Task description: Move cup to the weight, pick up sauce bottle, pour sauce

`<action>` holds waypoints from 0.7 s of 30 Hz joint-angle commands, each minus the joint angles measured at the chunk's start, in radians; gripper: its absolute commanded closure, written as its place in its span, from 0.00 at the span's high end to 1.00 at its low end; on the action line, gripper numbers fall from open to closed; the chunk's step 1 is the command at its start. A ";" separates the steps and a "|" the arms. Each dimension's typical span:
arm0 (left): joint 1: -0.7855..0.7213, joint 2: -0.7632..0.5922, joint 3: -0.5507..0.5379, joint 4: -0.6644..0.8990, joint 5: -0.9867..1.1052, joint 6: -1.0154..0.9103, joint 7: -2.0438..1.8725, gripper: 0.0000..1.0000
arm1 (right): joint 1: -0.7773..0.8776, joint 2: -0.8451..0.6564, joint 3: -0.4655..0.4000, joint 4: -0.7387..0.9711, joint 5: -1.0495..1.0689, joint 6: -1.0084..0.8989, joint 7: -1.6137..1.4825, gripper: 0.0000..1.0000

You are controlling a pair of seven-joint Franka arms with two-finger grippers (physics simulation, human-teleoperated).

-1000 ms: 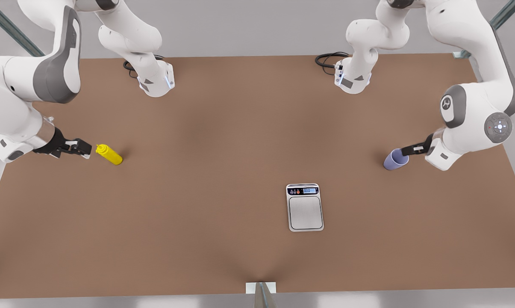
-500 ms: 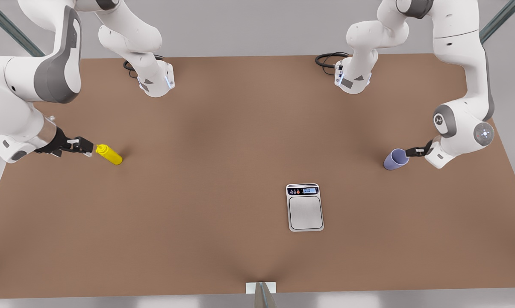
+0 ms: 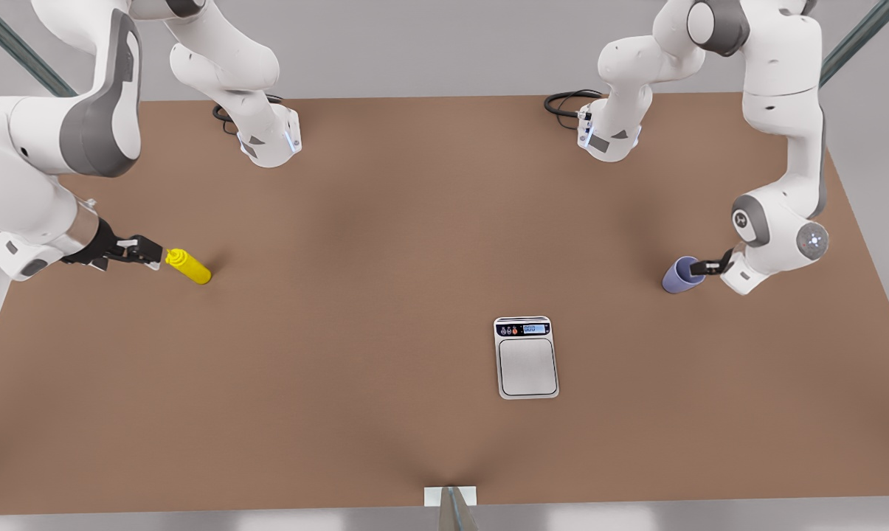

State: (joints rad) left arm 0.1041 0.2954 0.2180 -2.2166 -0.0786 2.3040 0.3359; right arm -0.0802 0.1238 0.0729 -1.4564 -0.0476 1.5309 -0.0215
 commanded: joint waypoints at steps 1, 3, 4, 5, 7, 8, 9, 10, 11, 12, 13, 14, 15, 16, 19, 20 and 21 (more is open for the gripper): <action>0.000 0.004 0.000 0.000 -0.021 0.000 -0.001 0.54 | -0.001 0.002 0.001 0.001 0.000 0.000 0.000 1.00; 0.000 0.007 -0.002 0.000 -0.032 0.003 -0.001 0.40 | 0.000 0.002 0.002 0.001 0.000 0.000 0.000 1.00; 0.000 0.008 -0.003 0.000 -0.032 0.003 -0.001 0.35 | 0.000 0.002 0.002 0.002 0.002 0.000 -0.002 1.00; 0.000 0.011 -0.003 0.002 -0.032 0.003 -0.001 0.31 | 0.000 0.002 0.002 0.002 0.002 0.000 0.000 1.00; 0.000 0.010 -0.006 0.002 -0.033 0.000 -0.005 0.22 | 0.000 0.008 0.001 0.004 0.003 0.000 0.000 1.00; 0.000 0.011 -0.006 0.002 -0.033 -0.001 -0.005 0.22 | 0.000 0.008 0.001 0.007 0.003 -0.002 0.000 1.00; 0.000 0.011 -0.008 0.000 -0.033 -0.014 -0.005 0.21 | 0.000 0.010 -0.001 0.008 0.003 0.000 -0.002 1.00; 0.000 0.010 -0.015 0.000 -0.033 -0.017 -0.005 0.21 | 0.000 0.010 -0.001 0.008 0.003 0.000 -0.002 1.00; 0.000 0.011 -0.015 0.000 -0.033 -0.018 -0.005 0.21 | 0.000 0.010 -0.001 0.008 0.003 -0.002 -0.002 1.00; 0.000 0.013 -0.017 0.000 -0.041 -0.018 -0.005 0.21 | 0.000 0.010 -0.001 0.008 0.003 0.000 -0.002 1.00; 0.000 0.016 -0.019 -0.002 -0.053 -0.021 -0.006 0.21 | -0.001 0.010 -0.001 0.008 0.003 0.000 -0.002 1.00; 0.000 0.018 -0.028 -0.002 -0.055 -0.025 -0.006 0.21 | -0.001 0.010 -0.001 0.008 0.003 0.000 -0.002 1.00; 0.000 0.018 -0.028 -0.002 -0.055 -0.025 -0.006 0.21 | -0.001 0.010 -0.001 0.008 0.003 -0.002 -0.002 1.00; 0.000 0.019 -0.028 0.000 -0.055 -0.023 -0.006 0.21 | -0.001 0.011 -0.001 0.008 0.003 -0.002 -0.002 1.00; 0.000 0.007 -0.043 0.011 -0.055 -0.047 -0.017 0.21 | -0.001 0.017 -0.002 0.021 0.005 -0.006 0.000 1.00; -0.001 -0.018 -0.046 0.040 -0.055 -0.110 -0.034 0.21 | -0.001 0.027 -0.005 0.031 0.023 -0.011 0.000 1.00; -0.012 -0.025 -0.071 0.093 -0.055 -0.176 -0.096 0.21 | 0.000 0.040 -0.007 0.051 0.031 -0.028 0.002 1.00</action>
State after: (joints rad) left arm 0.0727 0.2711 0.1084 -2.0843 -0.0832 2.1045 0.1487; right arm -0.0788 0.1721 0.0633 -1.3946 -0.0169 1.4941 -0.0200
